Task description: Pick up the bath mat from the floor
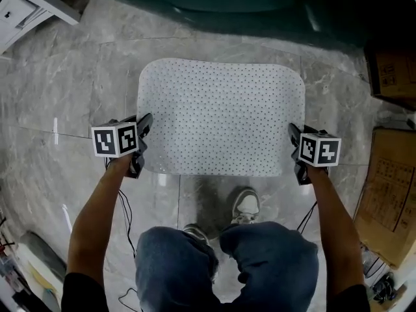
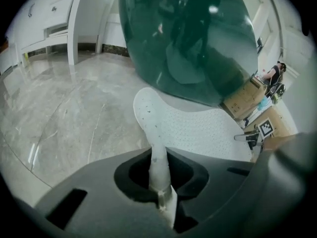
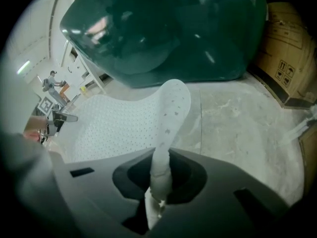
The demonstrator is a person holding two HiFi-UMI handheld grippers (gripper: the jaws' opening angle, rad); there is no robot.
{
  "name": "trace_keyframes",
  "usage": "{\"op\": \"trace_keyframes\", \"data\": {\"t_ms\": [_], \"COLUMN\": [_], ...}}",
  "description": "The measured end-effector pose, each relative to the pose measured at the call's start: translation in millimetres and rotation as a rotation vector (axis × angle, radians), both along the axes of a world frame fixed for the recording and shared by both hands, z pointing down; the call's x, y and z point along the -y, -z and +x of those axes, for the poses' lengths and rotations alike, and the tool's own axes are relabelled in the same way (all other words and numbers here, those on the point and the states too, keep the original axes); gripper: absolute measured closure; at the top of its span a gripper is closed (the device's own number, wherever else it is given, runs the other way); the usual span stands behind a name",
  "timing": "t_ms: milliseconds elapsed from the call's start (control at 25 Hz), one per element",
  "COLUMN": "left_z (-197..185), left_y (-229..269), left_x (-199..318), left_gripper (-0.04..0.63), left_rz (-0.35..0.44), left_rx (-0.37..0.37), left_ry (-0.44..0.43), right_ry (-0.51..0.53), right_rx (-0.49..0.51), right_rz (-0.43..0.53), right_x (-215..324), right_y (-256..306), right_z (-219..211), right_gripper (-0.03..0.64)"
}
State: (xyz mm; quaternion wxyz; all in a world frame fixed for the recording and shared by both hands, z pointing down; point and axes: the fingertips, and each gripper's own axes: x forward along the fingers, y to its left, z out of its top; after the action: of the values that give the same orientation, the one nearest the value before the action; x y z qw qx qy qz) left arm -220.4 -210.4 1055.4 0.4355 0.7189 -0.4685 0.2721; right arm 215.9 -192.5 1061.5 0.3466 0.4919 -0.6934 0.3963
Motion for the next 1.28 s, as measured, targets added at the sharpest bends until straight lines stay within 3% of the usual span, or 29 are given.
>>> {"op": "trace_keyframes", "data": {"t_ms": [560, 1280], "left_z": [16, -7], "left_y": [169, 434], "left_x": [-15, -47], "left_gripper": [0.560, 0.560], "left_rz": [0.050, 0.143], "left_rx": [0.029, 0.033], "left_ry": [0.005, 0.031], "right_ry": [0.037, 0.027], "right_rx": [-0.007, -0.002], "right_rz": [0.051, 0.157], "right_x": [1, -31], "right_y": [166, 436], "right_z": [-15, -36], "right_gripper": [0.586, 0.587]}}
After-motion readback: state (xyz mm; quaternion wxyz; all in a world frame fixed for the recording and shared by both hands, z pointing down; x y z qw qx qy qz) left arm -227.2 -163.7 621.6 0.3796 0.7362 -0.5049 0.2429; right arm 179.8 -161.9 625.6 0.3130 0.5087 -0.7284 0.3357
